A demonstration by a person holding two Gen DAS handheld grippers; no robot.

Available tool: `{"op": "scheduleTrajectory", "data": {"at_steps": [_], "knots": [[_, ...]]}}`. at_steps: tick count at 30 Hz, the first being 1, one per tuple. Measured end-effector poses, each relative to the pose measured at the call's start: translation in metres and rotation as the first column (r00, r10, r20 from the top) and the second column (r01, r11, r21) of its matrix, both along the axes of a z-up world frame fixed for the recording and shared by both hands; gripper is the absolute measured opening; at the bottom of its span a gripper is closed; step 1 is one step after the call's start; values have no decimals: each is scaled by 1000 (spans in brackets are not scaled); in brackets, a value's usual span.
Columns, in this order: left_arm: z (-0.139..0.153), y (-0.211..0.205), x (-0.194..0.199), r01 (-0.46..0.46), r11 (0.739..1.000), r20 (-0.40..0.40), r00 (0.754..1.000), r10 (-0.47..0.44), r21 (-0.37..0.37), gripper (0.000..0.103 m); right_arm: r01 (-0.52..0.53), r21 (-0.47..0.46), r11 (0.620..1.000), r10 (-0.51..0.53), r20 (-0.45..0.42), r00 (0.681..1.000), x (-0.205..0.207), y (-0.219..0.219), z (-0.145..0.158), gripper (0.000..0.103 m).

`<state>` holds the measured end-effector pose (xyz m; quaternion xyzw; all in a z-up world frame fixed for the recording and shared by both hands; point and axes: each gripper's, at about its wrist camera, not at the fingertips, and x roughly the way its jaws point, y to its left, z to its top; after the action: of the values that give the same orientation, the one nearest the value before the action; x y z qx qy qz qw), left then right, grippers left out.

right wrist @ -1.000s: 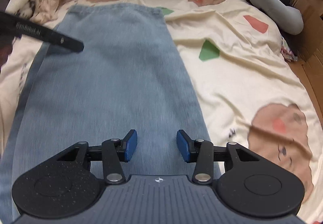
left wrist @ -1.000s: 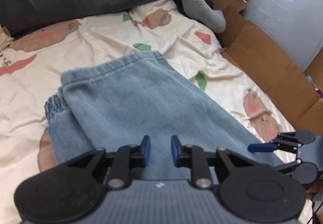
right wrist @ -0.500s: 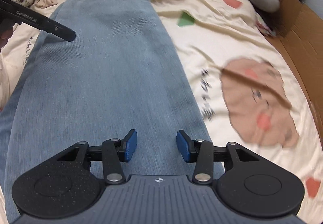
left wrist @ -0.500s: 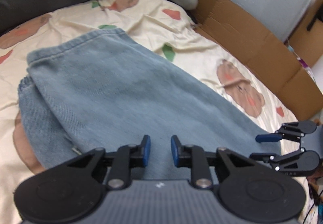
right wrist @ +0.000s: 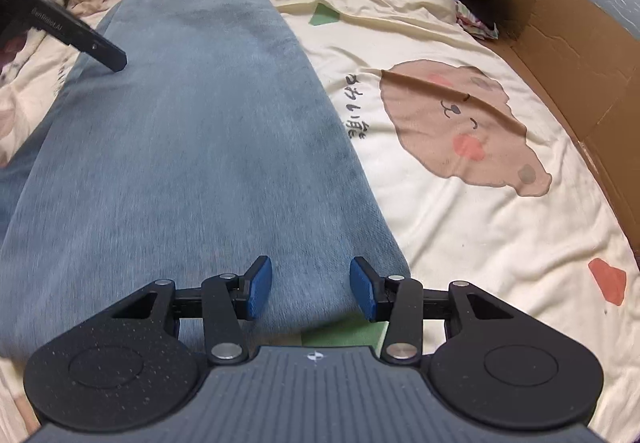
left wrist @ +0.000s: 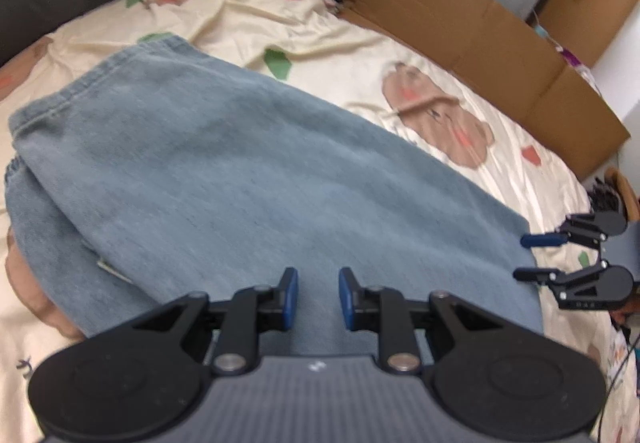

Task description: Fold clothes

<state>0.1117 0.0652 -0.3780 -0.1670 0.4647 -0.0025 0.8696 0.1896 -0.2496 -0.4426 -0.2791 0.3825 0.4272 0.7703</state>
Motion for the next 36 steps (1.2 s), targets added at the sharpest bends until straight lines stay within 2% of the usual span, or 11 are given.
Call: {"op": "scheduleTrajectory", "data": {"at_steps": [7,9,10,12,15,20,23,26,30,36], "knots": [[12,-20,-2,95,995,-43,995,-95,14,23,65,45,997,-65,-10,998,0,-31,5,49],[13,-26,0,114,993,-44,993,-113,14,23,89,80,993,-89,-1,996,1,-38,12,39],[13,-29,2,122,992,-42,992,-122,12,23,111,105,988,-111,1,994,3,-42,16,38],[11,-37,4,136,991,-42,990,-136,7,23,167,166,972,-168,-7,986,8,-48,22,21],[6,-49,6,154,988,-50,987,-154,-3,23,194,200,960,-193,-25,981,11,-46,17,13],[-1,-68,5,215,976,-65,974,-217,-34,23,200,195,960,-203,-6,979,8,-34,2,14],[-5,-76,-2,263,964,-81,961,-266,-48,23,225,181,957,-231,13,973,11,-33,-4,10],[-9,-78,-11,282,957,-99,953,-288,-64,23,219,154,963,-225,21,974,11,-29,-9,10],[-12,-76,-21,297,951,-111,946,-305,-80,22,229,166,959,-230,-14,973,6,-31,-5,9],[-18,-72,-29,294,949,-143,941,-308,-113,22,154,147,977,-151,-30,988,-26,-28,-4,7]]}}
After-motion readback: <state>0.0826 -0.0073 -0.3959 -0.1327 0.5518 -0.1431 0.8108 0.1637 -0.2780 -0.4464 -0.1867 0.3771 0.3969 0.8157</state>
